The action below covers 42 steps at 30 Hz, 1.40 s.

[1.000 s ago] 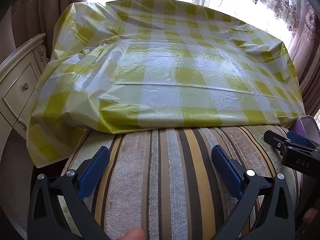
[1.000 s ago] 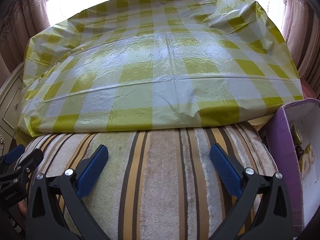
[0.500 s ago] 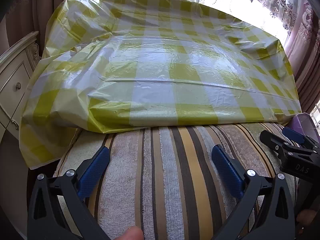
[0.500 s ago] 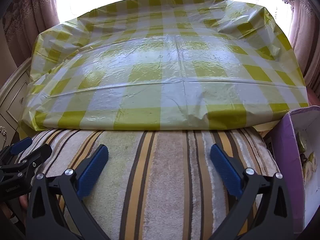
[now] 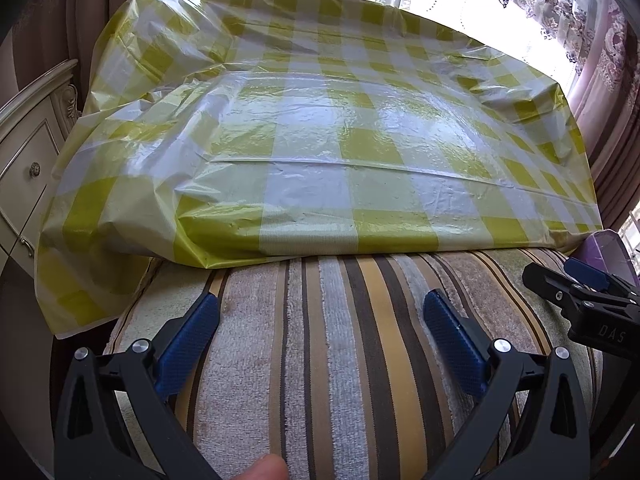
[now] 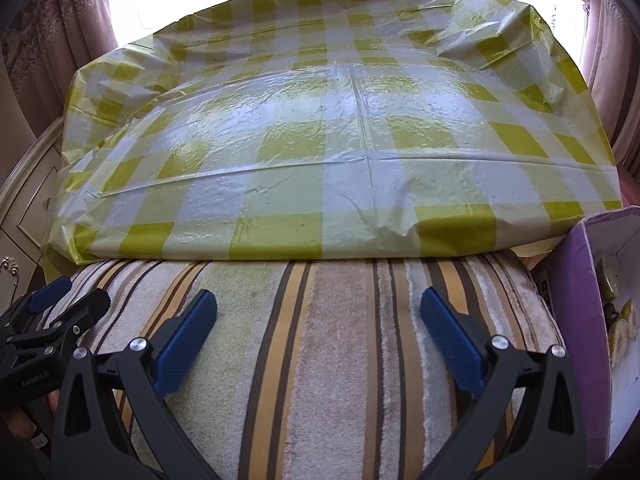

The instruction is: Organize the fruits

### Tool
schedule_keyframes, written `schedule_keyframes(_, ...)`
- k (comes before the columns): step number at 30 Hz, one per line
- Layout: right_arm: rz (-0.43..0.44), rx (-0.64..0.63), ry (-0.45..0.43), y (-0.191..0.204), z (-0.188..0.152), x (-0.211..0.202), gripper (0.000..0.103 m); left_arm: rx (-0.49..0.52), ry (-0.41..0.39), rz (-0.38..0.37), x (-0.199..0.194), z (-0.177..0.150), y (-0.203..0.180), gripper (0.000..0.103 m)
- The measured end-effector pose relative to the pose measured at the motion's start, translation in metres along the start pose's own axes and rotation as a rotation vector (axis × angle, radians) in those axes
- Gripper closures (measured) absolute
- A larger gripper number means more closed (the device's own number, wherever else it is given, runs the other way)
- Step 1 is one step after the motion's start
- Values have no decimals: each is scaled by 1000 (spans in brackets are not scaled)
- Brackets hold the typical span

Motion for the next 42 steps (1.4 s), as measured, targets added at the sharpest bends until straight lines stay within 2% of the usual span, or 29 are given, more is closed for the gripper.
schedule_keyframes(42,0,-1,1,0,1,0,1,-24,-17,-32,0,0,6,4)
Point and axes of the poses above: each gripper's, at about its wrist camera, not at the fingertips, and x roughly the way its jaws point, y to its left, z to its top, the point moved 1 cm from there along x, roughly the way its jaws point, and after that the axes turned 10 degrees about -z, right-handed, at the moved point
